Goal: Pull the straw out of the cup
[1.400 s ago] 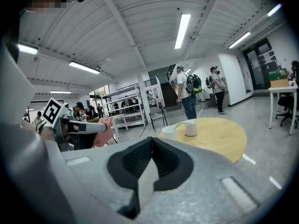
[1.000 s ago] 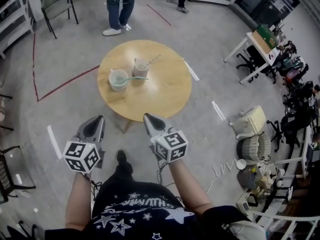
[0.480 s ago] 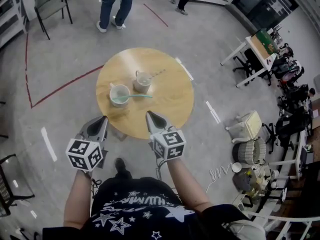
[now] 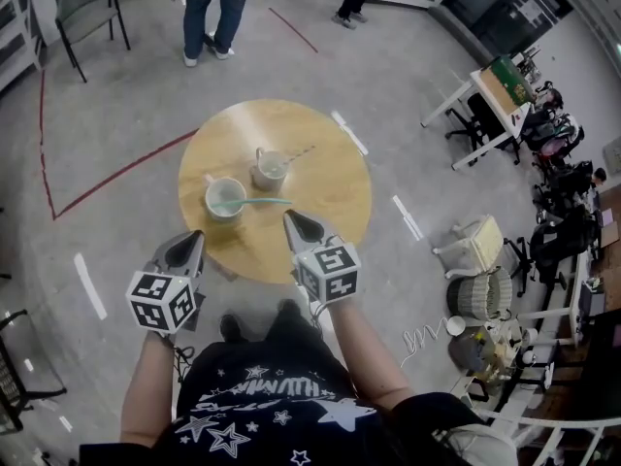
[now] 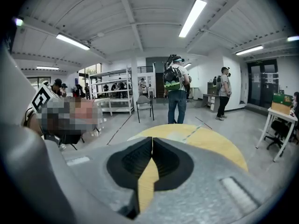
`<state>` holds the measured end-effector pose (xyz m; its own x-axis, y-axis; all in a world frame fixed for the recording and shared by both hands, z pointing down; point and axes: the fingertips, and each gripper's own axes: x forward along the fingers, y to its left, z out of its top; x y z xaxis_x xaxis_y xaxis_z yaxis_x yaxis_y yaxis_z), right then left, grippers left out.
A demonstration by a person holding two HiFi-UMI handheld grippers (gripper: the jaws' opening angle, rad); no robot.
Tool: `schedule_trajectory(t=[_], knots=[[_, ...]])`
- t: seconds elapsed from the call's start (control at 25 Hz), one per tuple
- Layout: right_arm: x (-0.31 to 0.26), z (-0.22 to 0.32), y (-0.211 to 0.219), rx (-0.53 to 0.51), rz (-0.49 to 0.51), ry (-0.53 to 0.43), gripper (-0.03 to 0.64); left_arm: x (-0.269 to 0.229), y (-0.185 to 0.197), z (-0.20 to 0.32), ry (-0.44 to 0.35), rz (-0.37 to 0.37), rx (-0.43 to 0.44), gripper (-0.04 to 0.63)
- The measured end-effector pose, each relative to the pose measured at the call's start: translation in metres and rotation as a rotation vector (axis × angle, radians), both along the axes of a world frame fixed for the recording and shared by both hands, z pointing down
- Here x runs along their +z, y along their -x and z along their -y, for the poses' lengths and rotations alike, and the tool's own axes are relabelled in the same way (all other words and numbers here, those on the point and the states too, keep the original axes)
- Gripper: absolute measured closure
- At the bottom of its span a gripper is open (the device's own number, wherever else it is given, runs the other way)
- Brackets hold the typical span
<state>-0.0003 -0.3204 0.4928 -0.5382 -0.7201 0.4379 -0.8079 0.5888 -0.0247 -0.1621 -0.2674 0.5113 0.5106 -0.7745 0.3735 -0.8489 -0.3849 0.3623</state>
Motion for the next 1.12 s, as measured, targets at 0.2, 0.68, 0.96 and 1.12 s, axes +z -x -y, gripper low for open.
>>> schedule_trajectory(t=[0.2,0.68,0.96,1.12], knots=[[0.011,0.029,-0.005,-0.097,-0.061,-0.003,0.614,0.001,-0.008,0.018,0.004,0.014,-0.07,0.589],[0.044,0.053,0.025,-0.513,-0.192,0.121,0.431,0.005,-0.01,0.027,0.048,0.009,-0.332,0.589],[0.064,0.05,0.025,-0.662,-0.252,0.181,0.433,0.007,-0.019,0.019,0.077,0.016,-0.435,0.589],[0.068,0.046,0.029,-0.72,-0.251,0.205,0.434,0.009,-0.019,0.015,0.086,0.02,-0.472,0.589]])
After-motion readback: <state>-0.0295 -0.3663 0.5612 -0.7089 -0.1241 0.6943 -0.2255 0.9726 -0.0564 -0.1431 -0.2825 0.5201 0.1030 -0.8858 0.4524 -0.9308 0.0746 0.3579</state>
